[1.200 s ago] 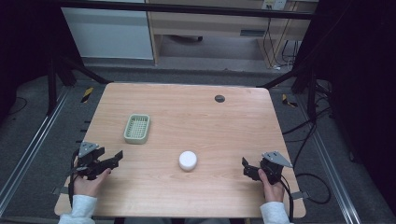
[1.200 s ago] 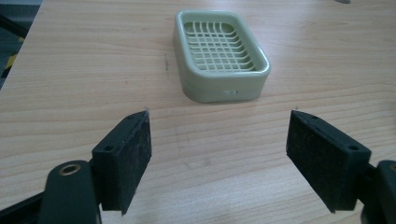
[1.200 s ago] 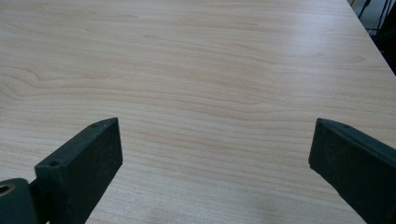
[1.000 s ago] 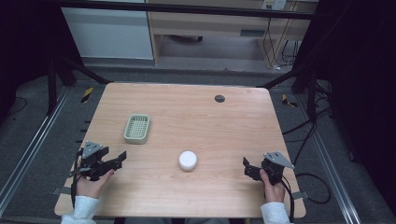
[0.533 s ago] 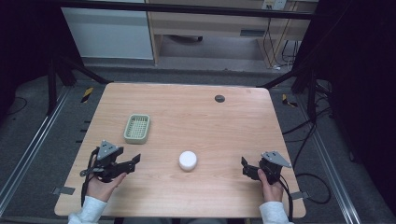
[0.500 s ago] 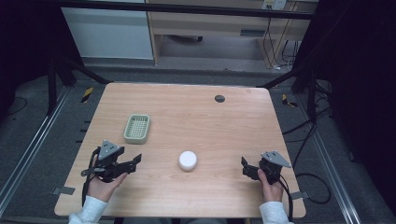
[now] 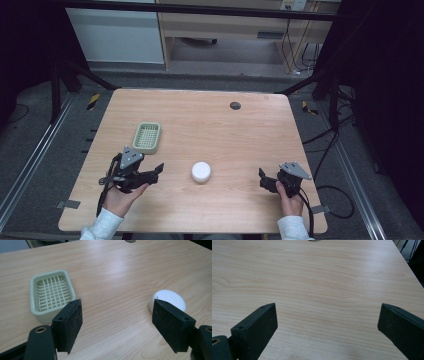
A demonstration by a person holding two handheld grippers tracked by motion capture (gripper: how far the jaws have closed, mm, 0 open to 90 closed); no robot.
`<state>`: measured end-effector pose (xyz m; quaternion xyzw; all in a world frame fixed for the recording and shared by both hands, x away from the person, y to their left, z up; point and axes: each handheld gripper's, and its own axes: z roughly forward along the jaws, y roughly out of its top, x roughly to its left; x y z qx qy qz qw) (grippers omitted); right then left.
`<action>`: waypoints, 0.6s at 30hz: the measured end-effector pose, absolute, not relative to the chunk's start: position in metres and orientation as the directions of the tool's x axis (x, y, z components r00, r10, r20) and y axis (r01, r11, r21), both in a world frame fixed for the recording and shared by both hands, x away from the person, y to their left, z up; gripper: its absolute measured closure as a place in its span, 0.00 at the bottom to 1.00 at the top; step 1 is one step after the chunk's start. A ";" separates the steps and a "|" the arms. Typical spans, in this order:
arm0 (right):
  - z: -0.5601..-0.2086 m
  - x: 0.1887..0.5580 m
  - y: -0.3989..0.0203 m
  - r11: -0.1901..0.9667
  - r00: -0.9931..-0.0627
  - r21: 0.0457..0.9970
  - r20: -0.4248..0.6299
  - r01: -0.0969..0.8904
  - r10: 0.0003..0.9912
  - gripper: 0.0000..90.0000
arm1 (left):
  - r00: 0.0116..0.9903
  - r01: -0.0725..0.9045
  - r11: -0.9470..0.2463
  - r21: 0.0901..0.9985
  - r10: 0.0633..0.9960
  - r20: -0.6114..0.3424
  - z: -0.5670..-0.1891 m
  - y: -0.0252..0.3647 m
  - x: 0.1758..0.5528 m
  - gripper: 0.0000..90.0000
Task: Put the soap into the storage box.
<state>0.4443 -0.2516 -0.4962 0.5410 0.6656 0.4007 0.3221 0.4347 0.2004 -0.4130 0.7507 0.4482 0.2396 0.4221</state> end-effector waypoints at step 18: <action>-0.497 0.446 -0.251 0.099 -0.206 0.880 -0.001 0.464 0.979 0.03 | 0.542 0.458 -0.323 0.828 0.840 0.028 -0.405 0.152 0.448 0.25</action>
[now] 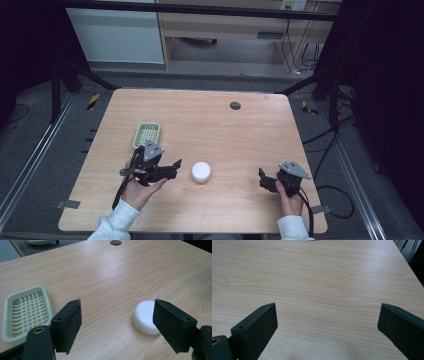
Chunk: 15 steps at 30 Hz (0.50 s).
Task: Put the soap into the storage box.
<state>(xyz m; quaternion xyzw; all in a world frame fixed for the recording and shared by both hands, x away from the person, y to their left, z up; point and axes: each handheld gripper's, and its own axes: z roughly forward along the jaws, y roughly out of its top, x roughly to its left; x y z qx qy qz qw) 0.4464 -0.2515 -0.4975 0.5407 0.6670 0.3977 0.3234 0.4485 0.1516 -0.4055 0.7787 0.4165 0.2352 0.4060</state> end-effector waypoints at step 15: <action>-0.499 0.447 -0.249 0.109 -0.218 0.878 -0.006 0.466 0.976 0.03 | 0.563 0.493 -0.358 0.793 0.826 0.023 -0.430 0.116 0.456 0.22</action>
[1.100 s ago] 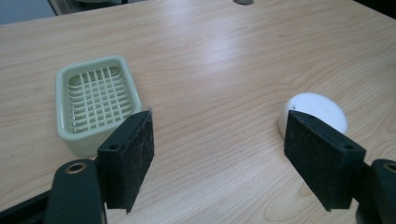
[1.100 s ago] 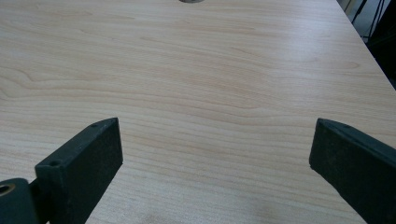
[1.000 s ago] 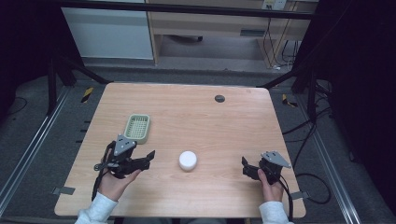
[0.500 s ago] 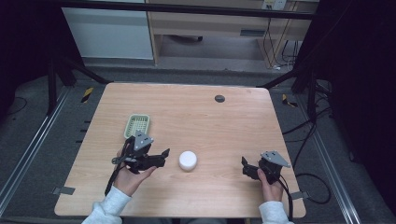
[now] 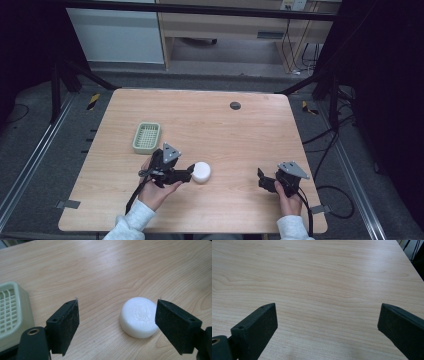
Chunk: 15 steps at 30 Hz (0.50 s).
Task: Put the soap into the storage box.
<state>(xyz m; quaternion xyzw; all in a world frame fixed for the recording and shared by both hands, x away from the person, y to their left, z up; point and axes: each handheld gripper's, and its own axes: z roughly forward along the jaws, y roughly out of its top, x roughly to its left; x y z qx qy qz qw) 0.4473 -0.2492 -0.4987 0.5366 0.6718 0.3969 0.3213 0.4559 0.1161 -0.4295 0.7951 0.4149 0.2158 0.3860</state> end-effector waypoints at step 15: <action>-0.499 0.448 -0.249 0.107 -0.217 0.877 -0.003 0.468 0.976 0.03 | 0.590 0.526 -0.394 0.753 0.807 0.010 -0.447 0.091 0.461 0.20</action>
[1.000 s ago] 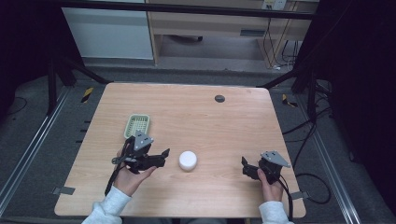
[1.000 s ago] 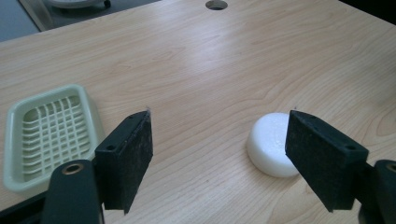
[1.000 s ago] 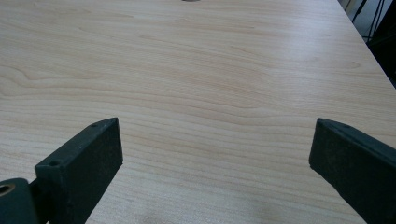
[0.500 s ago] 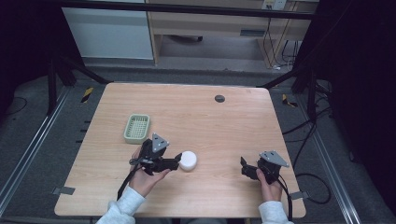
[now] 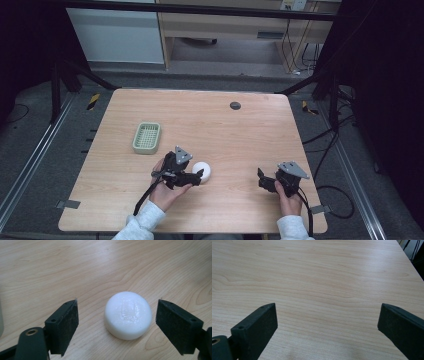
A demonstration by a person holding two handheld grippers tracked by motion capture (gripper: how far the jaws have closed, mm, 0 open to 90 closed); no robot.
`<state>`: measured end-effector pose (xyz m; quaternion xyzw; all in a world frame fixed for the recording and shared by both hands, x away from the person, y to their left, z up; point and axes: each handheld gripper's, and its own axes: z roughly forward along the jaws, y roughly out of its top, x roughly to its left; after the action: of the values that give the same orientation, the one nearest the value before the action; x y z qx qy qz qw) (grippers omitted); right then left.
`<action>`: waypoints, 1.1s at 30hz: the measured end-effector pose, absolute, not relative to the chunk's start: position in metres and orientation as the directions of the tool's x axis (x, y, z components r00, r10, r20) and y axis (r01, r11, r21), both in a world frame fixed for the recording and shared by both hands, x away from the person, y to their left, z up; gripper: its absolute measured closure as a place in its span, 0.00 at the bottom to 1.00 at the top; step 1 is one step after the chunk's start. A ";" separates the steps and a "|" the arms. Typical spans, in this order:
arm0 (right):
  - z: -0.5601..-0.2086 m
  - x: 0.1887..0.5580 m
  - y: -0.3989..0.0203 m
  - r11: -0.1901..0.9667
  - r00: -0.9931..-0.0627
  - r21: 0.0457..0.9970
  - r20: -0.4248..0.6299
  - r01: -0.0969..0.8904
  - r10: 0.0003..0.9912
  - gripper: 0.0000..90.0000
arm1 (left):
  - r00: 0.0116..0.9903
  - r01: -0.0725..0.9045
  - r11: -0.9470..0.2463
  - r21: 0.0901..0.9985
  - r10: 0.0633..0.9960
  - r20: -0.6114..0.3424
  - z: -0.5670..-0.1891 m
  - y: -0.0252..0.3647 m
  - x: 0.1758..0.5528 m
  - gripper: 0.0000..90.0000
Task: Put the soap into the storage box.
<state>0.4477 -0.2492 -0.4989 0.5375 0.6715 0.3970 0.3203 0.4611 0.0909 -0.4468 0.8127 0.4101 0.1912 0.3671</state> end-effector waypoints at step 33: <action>-0.499 0.448 -0.249 0.110 -0.223 0.875 -0.002 0.471 0.975 0.03 | 0.579 0.571 -0.423 0.703 0.815 0.020 -0.474 0.061 0.476 0.18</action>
<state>0.4481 -0.2488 -0.4988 0.5364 0.6740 0.3966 0.3174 0.4764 0.0615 -0.4742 0.8235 0.4208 0.1826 0.3337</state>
